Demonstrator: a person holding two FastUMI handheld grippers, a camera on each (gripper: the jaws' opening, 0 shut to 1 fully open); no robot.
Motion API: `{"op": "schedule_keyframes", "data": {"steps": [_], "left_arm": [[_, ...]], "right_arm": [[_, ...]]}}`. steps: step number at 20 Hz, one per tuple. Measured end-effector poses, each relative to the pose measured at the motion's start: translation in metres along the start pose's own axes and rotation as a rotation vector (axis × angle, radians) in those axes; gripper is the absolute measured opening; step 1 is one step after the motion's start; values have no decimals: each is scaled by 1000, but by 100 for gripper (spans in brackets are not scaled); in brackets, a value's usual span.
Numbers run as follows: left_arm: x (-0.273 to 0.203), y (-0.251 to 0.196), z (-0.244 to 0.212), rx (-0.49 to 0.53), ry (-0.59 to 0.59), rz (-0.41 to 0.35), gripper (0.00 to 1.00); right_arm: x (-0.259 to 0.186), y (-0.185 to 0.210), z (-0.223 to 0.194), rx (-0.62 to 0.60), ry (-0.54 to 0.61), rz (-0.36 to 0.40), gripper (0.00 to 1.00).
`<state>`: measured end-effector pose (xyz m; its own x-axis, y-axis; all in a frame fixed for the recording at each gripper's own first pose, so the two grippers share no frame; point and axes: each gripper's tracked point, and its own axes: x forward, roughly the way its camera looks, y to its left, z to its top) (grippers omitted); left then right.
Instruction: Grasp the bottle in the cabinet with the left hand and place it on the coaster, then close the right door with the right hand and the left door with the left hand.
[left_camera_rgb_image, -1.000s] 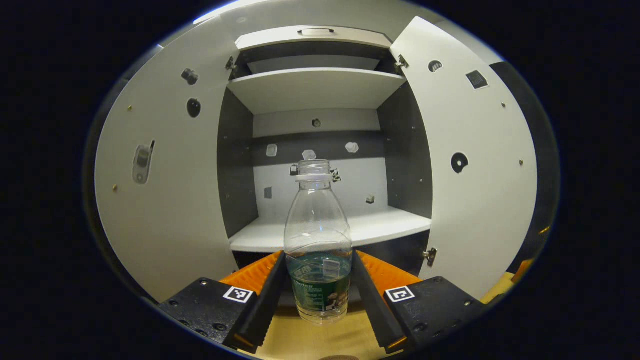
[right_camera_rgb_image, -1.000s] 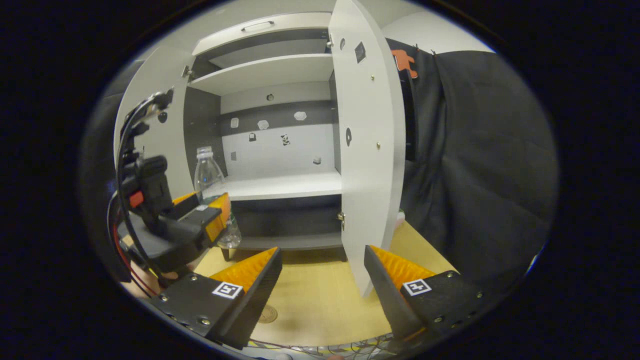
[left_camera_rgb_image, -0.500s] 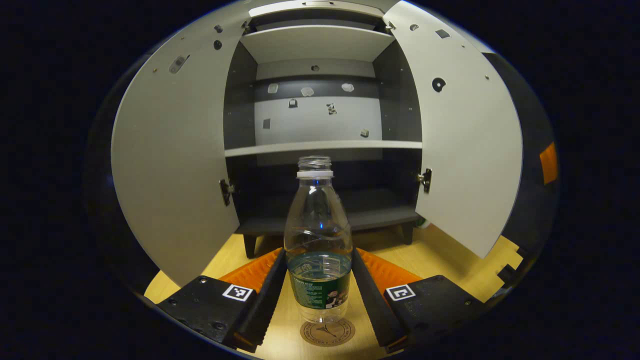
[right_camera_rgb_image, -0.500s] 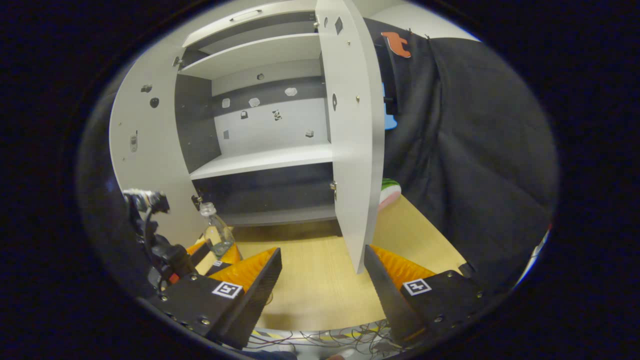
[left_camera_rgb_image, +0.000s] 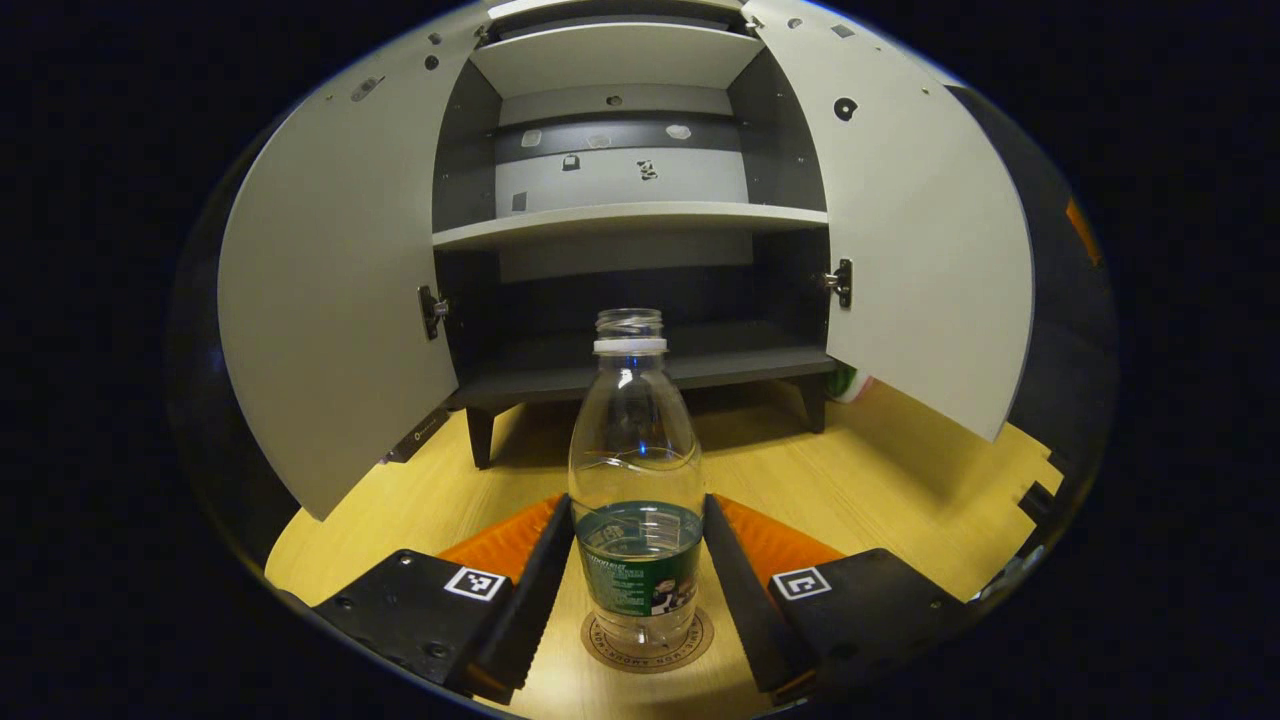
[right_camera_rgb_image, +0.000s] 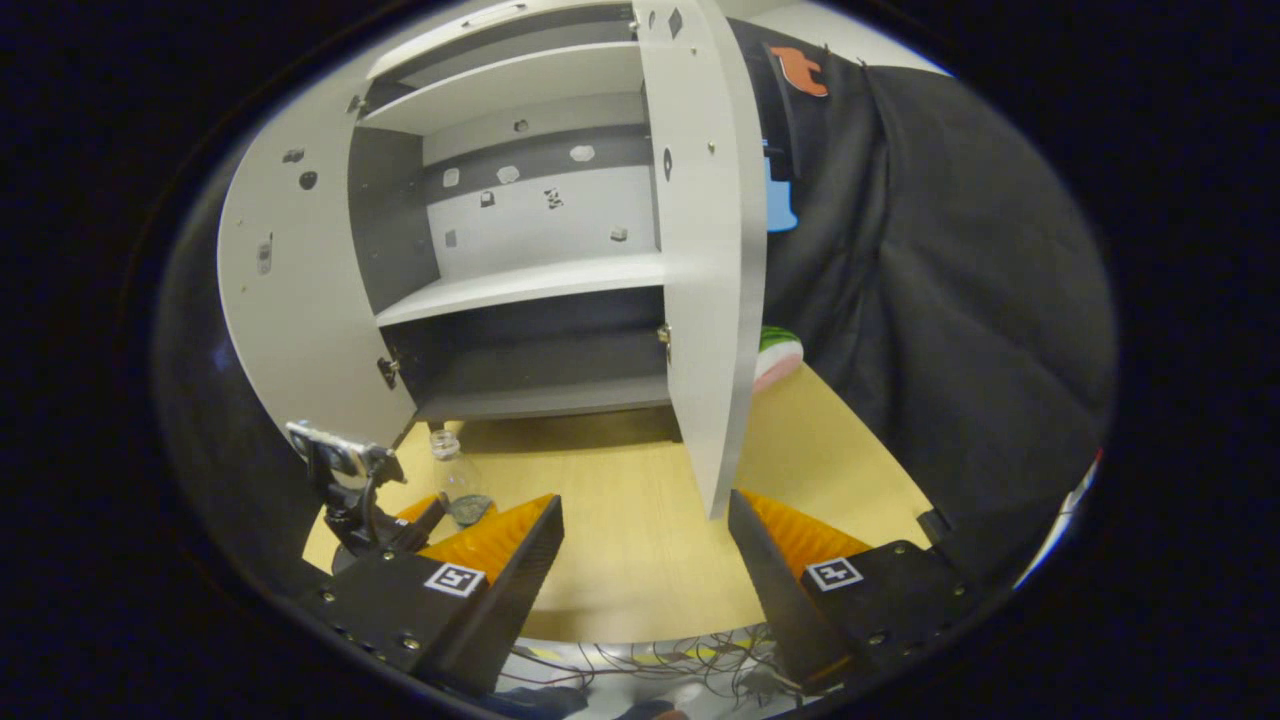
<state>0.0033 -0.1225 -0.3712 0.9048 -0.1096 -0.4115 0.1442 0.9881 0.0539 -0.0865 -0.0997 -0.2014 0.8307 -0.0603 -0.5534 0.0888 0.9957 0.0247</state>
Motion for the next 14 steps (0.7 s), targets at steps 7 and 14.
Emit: {"op": "schedule_keyframes", "data": {"steps": [7, 14], "left_arm": [[-7, 0, -8, 3, 7, 9, 82], [-27, 1, -16, -61, 49, 11, 84]], "right_arm": [[1, 0, -4, 11, 10, 11, 100], [0, 5, -12, 25, 23, 33, 100]]}}
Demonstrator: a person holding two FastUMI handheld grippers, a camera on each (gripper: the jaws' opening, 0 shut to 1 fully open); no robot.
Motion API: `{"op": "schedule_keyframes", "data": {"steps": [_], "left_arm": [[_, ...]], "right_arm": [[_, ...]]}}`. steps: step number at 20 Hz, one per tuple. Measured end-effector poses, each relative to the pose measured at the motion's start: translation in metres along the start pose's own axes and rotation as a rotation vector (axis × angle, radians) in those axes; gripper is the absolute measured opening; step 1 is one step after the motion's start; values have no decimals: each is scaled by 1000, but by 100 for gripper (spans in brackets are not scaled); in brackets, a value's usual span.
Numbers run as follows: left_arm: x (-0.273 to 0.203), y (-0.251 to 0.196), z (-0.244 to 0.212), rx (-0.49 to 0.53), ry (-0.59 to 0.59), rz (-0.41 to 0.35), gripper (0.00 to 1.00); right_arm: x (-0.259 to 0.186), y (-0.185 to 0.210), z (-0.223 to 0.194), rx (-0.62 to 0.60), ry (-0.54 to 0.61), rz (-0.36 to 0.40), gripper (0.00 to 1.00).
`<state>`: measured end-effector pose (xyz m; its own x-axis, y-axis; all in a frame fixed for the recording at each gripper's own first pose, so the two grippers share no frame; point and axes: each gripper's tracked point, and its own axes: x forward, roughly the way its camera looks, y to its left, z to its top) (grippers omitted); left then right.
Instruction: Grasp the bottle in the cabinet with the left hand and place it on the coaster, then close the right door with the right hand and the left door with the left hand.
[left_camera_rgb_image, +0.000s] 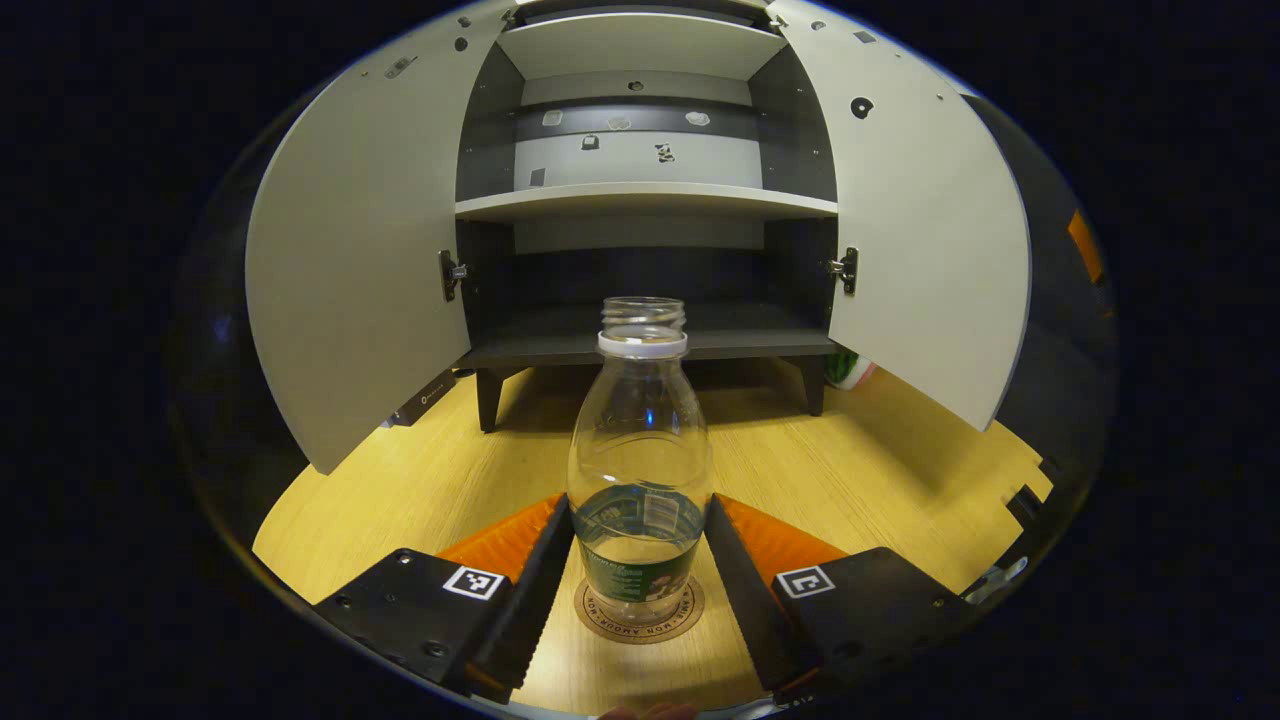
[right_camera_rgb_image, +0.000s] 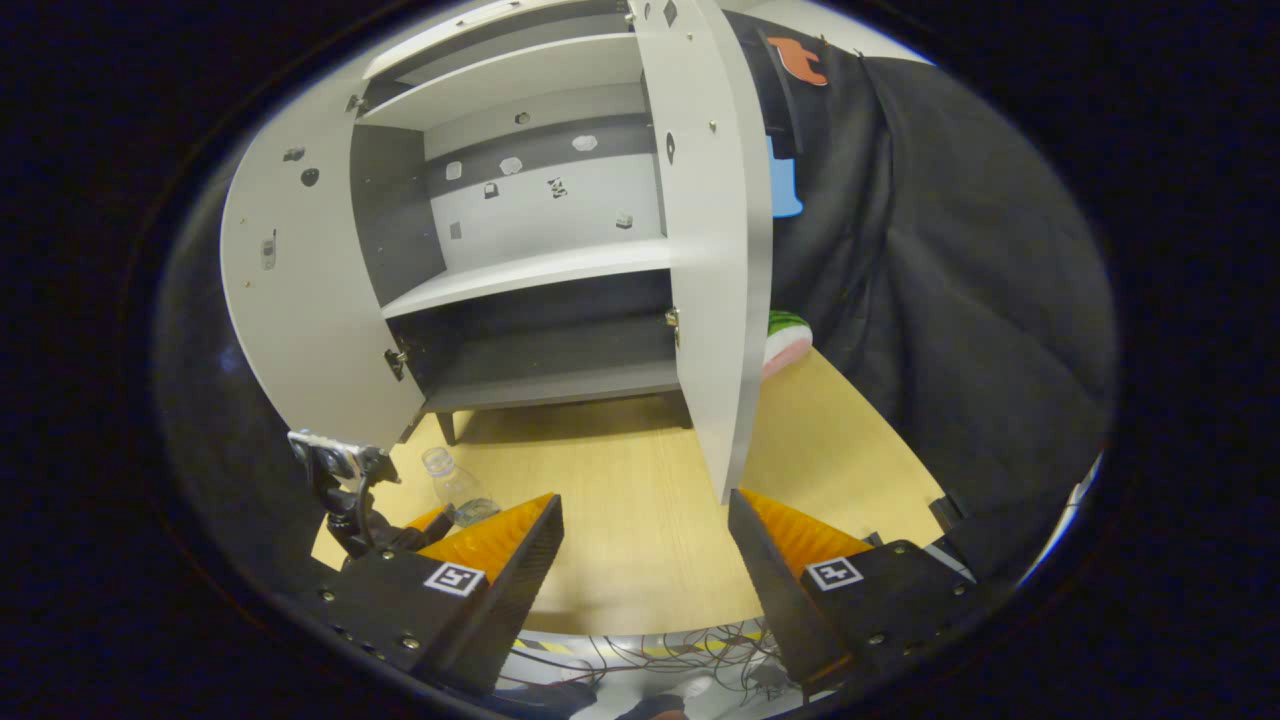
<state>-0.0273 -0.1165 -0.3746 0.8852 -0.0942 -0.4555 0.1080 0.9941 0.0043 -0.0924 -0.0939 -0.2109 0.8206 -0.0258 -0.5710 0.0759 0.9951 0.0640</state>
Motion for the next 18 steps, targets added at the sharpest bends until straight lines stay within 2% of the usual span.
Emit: {"op": "schedule_keyframes", "data": {"steps": [6, 11, 14, 15, 18], "left_arm": [[-7, -1, 11, 34, -17, -1, 86], [-20, -1, 46, 48, -68, 4, 89], [-36, 0, 85, 57, -128, 6, 89], [-42, 3, 101, 70, -152, 16, 89], [-63, 7, 153, 78, -246, 24, 89]], "right_arm": [[-3, 0, 1, 20, -8, 12, 100], [-10, -7, 20, 30, -54, 17, 100], [-18, -18, 50, 45, -127, 18, 98], [-23, -26, 66, 51, -162, 12, 100], [-40, -53, 117, 45, -277, -15, 98]]}}
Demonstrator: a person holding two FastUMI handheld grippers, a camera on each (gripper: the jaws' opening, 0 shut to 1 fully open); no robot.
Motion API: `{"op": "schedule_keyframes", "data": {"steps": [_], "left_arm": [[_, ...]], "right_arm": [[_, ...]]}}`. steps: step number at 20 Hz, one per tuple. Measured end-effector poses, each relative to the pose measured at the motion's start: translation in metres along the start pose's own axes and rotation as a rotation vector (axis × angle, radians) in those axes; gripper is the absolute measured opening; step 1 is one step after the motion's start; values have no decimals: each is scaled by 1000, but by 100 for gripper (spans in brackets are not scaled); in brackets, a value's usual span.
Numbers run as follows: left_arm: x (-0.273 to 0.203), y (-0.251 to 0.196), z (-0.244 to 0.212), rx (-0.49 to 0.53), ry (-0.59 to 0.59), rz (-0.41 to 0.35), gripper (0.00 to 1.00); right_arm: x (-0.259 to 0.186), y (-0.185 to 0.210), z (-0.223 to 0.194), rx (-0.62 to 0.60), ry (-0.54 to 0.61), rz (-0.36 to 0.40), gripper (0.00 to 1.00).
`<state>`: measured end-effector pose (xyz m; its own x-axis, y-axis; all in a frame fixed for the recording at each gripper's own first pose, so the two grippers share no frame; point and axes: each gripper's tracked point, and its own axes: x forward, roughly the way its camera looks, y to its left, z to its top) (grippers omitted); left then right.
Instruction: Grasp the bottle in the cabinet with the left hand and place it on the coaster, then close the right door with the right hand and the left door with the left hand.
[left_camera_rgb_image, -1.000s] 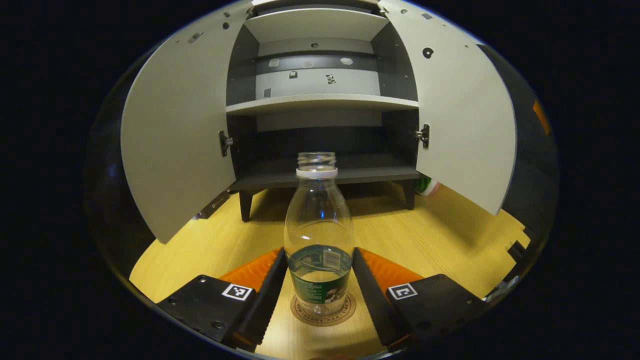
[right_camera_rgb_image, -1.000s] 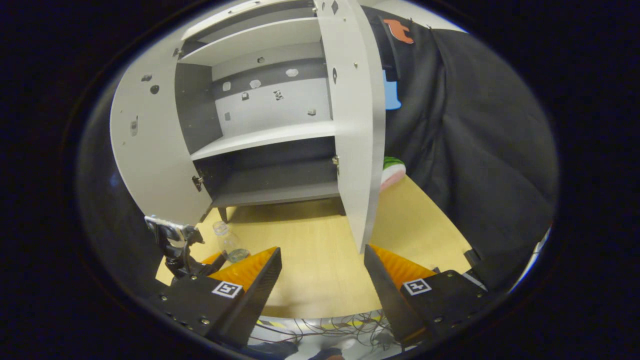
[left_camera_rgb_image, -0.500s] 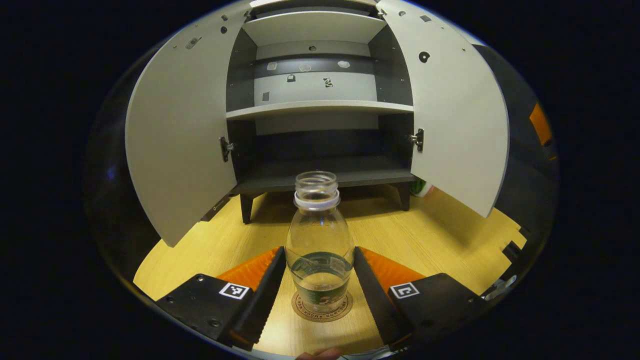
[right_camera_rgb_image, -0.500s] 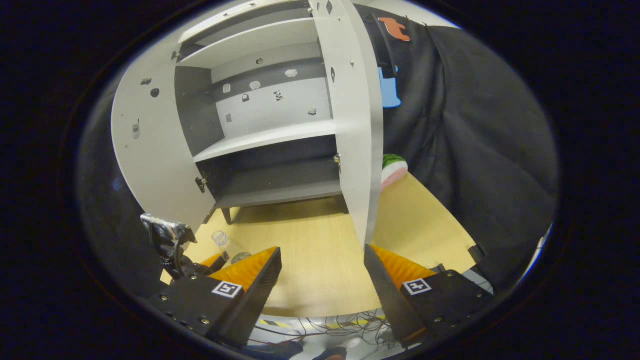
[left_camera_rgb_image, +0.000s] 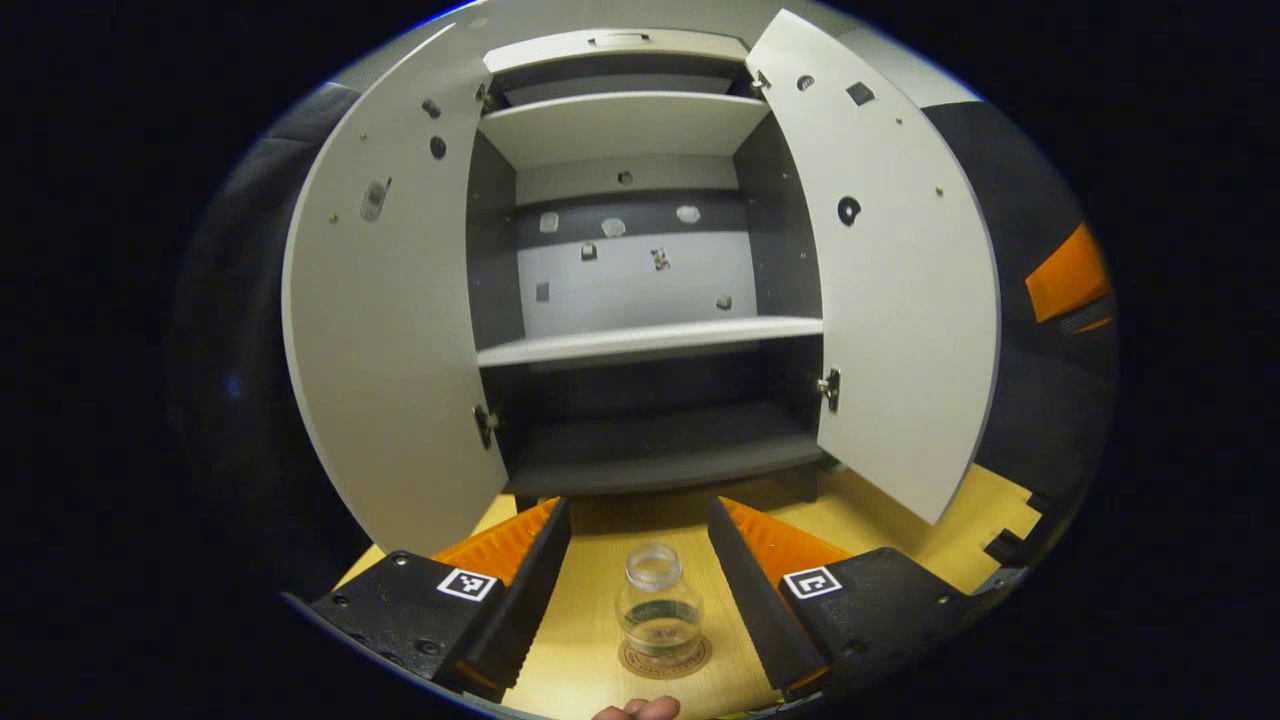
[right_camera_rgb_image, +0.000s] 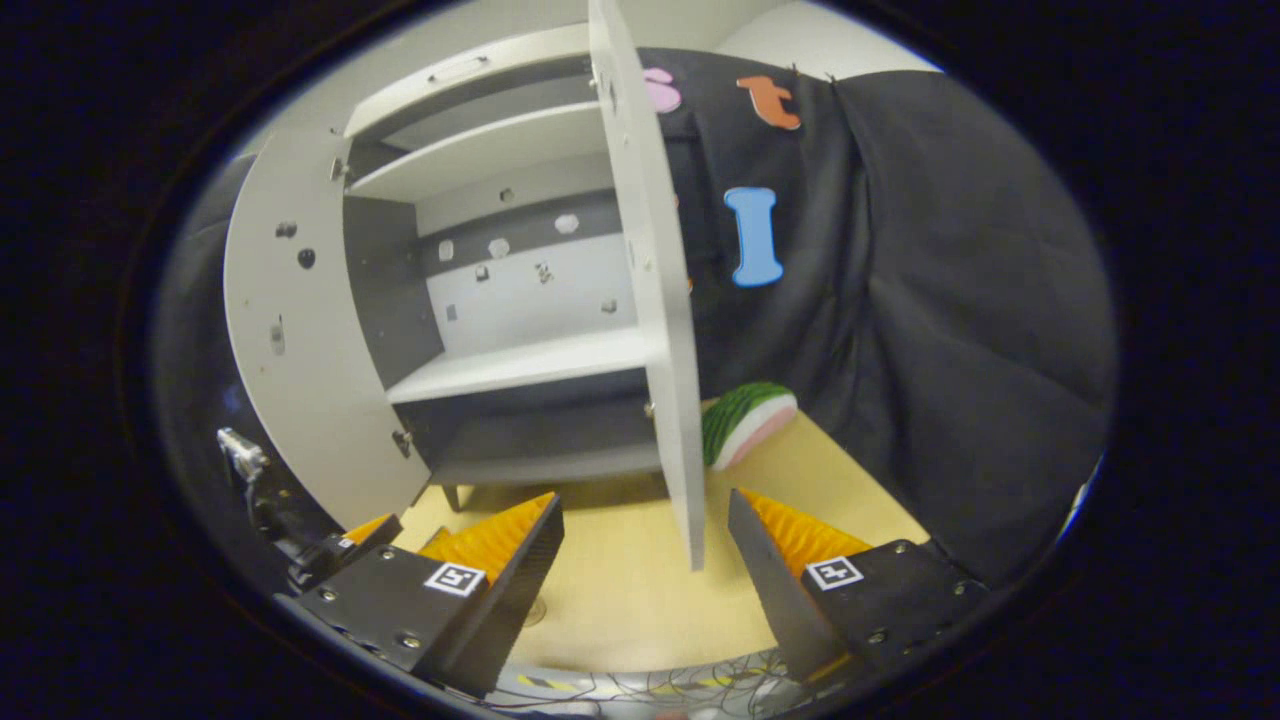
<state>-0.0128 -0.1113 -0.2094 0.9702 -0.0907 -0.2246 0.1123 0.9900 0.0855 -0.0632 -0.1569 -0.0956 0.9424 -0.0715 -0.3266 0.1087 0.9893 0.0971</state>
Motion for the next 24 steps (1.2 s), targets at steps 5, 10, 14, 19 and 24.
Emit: {"op": "schedule_keyframes", "data": {"steps": [5, 10, 14, 19, 24], "left_arm": [[-10, 18, 62, -63, -55, 32, 89], [-16, 41, 72, -76, -47, 84, 89], [-22, 56, 59, -58, -6, 125, 89], [-27, 63, 59, -53, 6, 138, 89], [-26, 64, 60, -40, 10, 128, 89]], "right_arm": [[9, -47, 83, -1, -149, -33, 100], [38, -60, 115, -32, -182, 6, 100], [56, -55, 121, -61, -176, 54, 100], [62, -46, 120, -69, -175, 96, 98], [65, -37, 120, -83, -182, 149, 98]]}}
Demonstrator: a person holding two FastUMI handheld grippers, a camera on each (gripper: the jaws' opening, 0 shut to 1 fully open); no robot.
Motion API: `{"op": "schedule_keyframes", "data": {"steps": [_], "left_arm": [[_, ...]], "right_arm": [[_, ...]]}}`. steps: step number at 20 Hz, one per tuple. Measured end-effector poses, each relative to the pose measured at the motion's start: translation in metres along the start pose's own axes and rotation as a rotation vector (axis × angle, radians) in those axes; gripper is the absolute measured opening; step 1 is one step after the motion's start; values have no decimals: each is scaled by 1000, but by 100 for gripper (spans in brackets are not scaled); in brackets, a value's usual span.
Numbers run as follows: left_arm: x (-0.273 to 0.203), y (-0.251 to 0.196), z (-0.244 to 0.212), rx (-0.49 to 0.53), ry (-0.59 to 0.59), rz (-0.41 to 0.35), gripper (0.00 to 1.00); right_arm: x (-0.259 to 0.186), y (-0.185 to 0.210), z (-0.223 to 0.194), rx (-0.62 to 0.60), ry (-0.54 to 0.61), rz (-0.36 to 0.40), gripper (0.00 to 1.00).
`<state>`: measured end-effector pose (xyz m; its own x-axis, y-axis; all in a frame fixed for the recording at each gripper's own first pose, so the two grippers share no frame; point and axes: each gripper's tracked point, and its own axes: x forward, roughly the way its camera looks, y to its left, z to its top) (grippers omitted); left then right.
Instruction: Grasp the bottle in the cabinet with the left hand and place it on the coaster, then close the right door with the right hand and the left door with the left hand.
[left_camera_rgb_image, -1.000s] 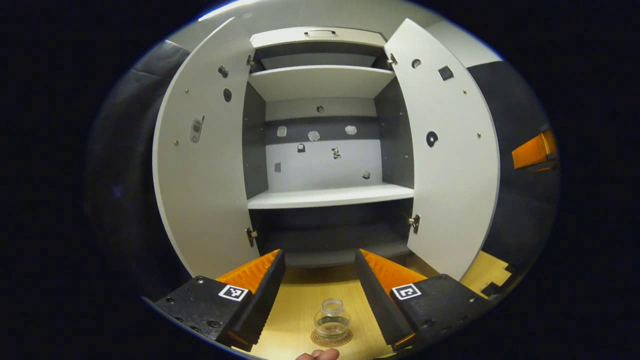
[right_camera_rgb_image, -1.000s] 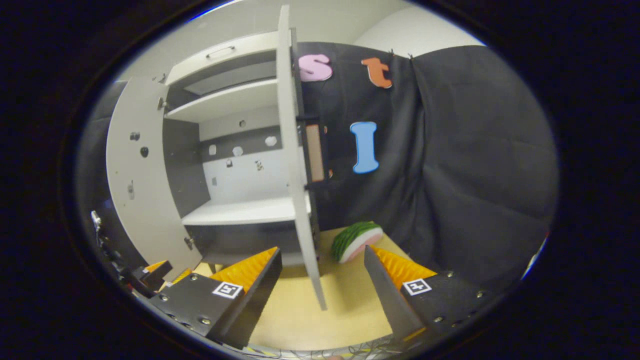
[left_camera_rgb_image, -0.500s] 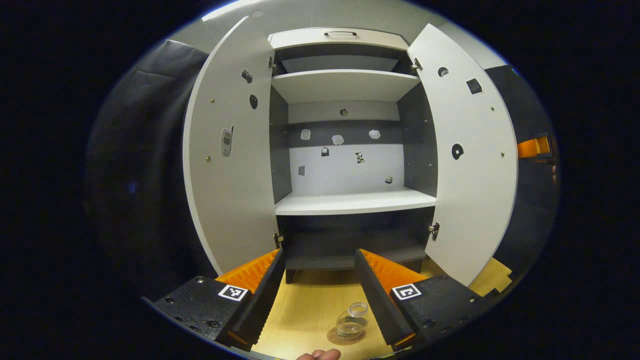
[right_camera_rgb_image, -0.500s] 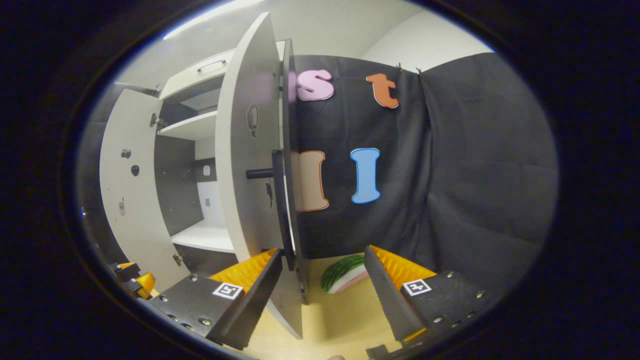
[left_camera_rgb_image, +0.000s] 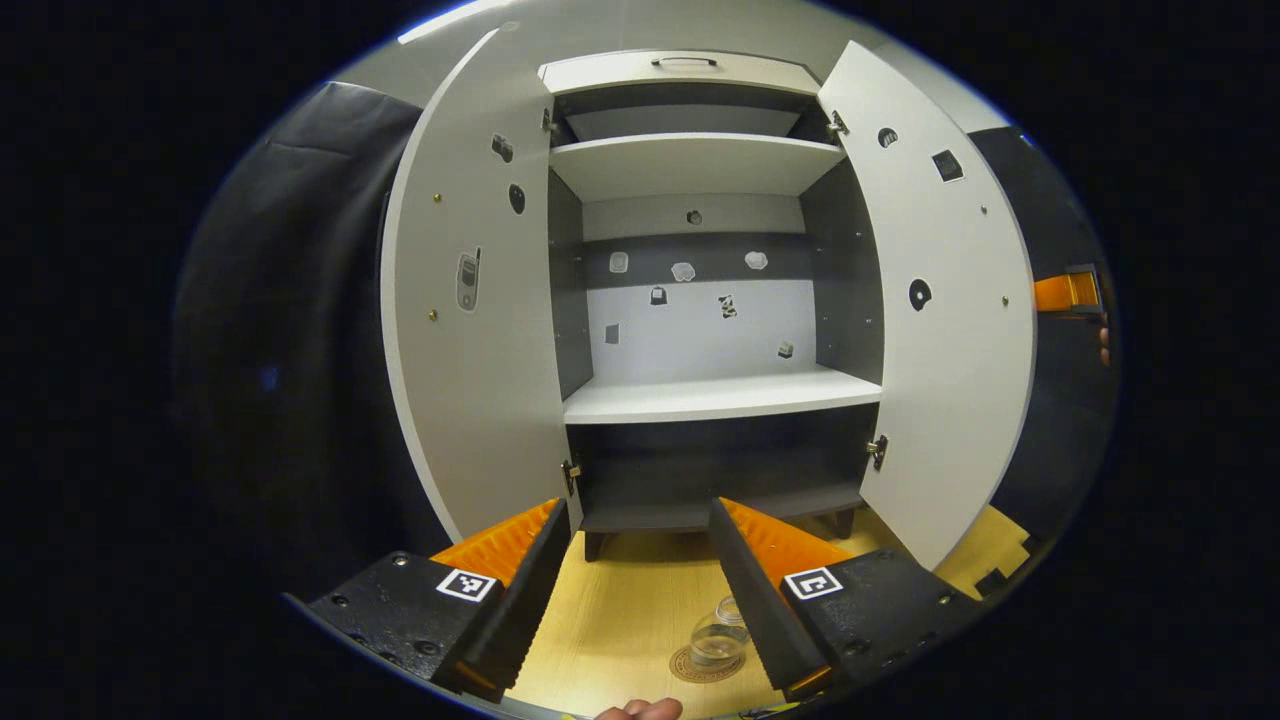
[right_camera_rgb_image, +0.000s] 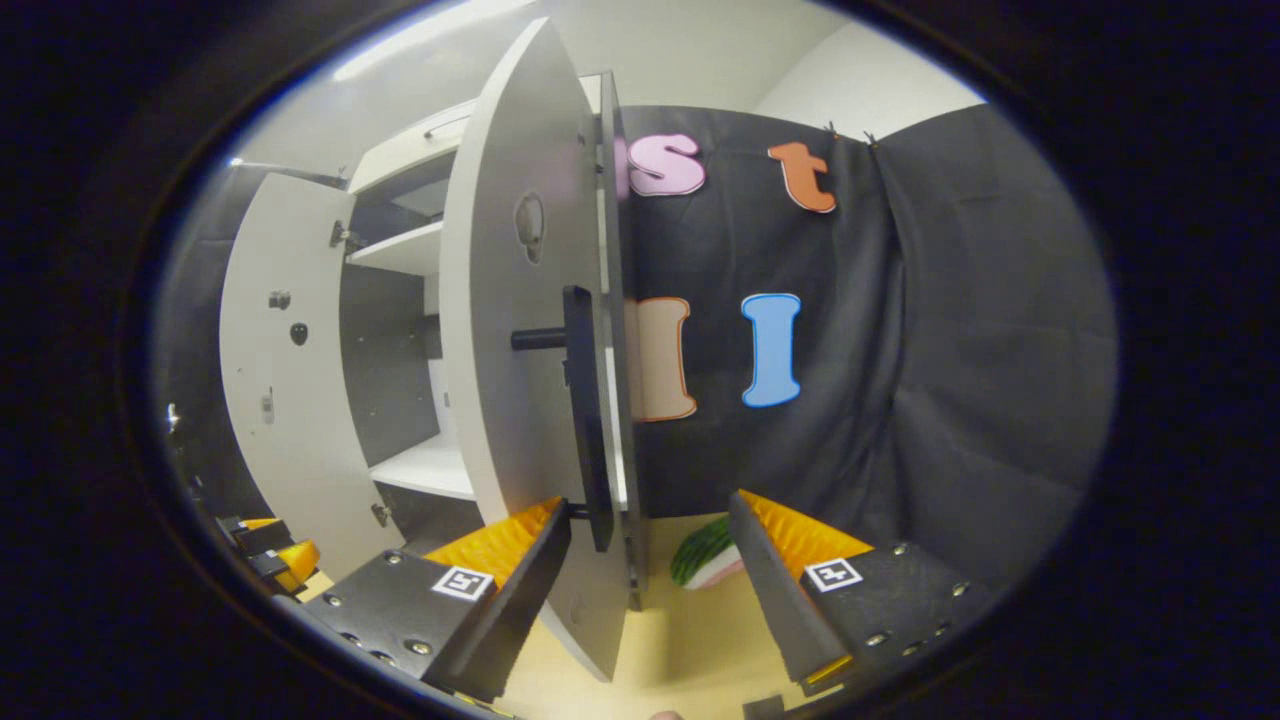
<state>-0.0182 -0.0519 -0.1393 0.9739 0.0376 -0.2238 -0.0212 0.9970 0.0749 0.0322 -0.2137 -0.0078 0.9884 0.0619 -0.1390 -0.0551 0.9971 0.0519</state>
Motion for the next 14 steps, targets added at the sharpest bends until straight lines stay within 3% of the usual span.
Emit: {"op": "schedule_keyframes", "data": {"steps": [5, 14], "left_arm": [[4, -2, -1, 0, 10, -11, 89], [9, 27, -5, -28, 22, 31, 89]], "right_arm": [[9, 54, -3, 2, -2, 92, 98], [34, 107, -7, 9, -5, 177, 98]]}}
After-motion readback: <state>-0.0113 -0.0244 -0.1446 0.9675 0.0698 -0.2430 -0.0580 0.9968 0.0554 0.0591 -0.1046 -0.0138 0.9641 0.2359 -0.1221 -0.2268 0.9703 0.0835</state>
